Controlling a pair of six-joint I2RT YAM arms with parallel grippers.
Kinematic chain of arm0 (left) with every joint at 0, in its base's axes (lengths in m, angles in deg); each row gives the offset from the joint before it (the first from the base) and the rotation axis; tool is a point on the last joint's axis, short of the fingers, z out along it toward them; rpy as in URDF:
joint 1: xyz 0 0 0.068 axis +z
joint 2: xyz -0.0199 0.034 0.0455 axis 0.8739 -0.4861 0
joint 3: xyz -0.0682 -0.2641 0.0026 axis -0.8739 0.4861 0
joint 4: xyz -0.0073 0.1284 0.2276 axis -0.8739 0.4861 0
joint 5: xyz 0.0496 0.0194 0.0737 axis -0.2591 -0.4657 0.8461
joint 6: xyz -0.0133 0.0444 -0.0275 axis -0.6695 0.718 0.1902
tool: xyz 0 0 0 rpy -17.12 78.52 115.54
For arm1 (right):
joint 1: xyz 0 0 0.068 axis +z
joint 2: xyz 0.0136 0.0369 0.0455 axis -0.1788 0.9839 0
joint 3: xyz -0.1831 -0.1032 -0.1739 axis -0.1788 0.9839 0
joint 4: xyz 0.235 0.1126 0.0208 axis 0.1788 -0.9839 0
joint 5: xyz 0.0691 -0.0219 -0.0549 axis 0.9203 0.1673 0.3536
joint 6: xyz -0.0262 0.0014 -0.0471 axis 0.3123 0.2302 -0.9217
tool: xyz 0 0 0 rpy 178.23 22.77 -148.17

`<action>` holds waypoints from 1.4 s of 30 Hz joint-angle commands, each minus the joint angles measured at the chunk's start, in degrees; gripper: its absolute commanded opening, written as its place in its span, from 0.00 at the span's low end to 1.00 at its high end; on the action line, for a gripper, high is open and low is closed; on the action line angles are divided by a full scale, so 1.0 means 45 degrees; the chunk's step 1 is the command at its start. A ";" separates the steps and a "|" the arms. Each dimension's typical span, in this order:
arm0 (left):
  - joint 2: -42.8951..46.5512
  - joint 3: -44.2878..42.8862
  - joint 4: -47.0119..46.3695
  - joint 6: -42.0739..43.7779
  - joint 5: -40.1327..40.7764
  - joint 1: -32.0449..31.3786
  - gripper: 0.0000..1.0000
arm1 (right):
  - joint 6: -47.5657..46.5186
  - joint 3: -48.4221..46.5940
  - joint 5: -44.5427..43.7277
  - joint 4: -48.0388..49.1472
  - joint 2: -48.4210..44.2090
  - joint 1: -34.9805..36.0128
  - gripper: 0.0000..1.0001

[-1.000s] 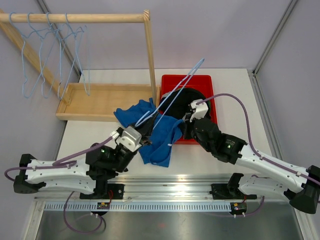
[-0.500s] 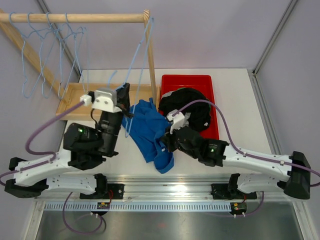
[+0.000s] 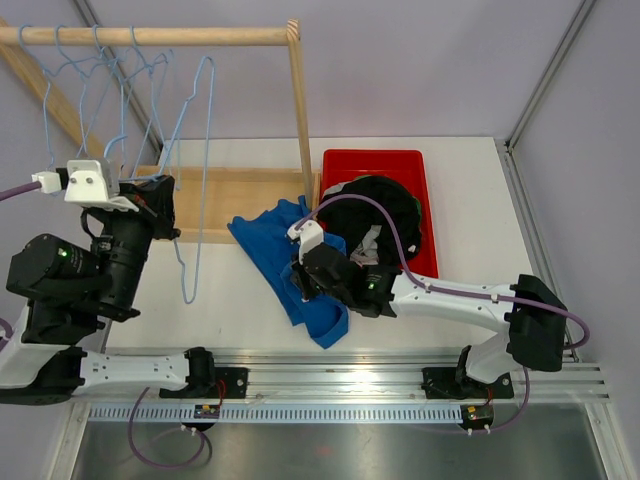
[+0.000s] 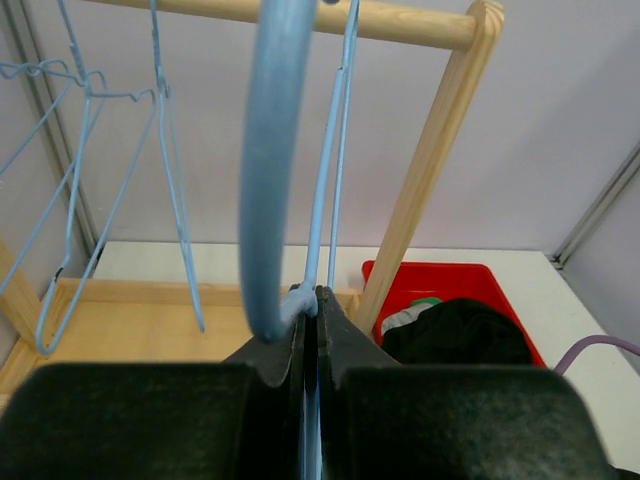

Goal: Remove the tank top from the hanger

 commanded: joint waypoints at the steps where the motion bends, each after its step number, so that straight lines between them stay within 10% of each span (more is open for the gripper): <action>1: -0.0361 -0.0643 0.2557 -0.1212 0.0478 0.0014 0.00 | 0.0308 -0.0560 -0.0295 -0.0030 0.0156 0.0097 0.00; 6: -0.0674 -0.1094 0.4371 -0.2344 0.0343 0.0014 0.00 | 0.0523 -0.0404 -0.0763 -0.0342 -0.0097 0.0097 0.04; 8: -0.0752 -0.1328 0.4843 -0.2580 0.0206 0.0033 0.00 | 0.0485 -0.0520 -0.0881 -0.0518 -0.0001 0.0097 0.42; 9: -0.0753 -0.1349 0.4826 -0.2562 0.0011 0.0034 0.00 | 0.0484 -0.0559 -0.1075 -0.0674 0.0058 0.0097 0.99; 18: -0.2411 -0.2245 0.4767 -0.1898 -0.1915 0.1338 0.00 | 0.0484 -0.0462 -0.1389 -0.0734 -0.0155 0.0097 1.00; 30: -0.4989 -0.4393 0.4416 -0.2581 -1.0122 0.9907 0.00 | 0.0270 0.0474 -0.1975 -0.0675 -0.1386 0.0077 0.99; 42: -0.8935 -0.9355 0.5255 -0.3479 -1.4364 1.3956 0.00 | 0.0289 0.1276 -0.2288 -0.0694 -0.2382 0.0058 1.00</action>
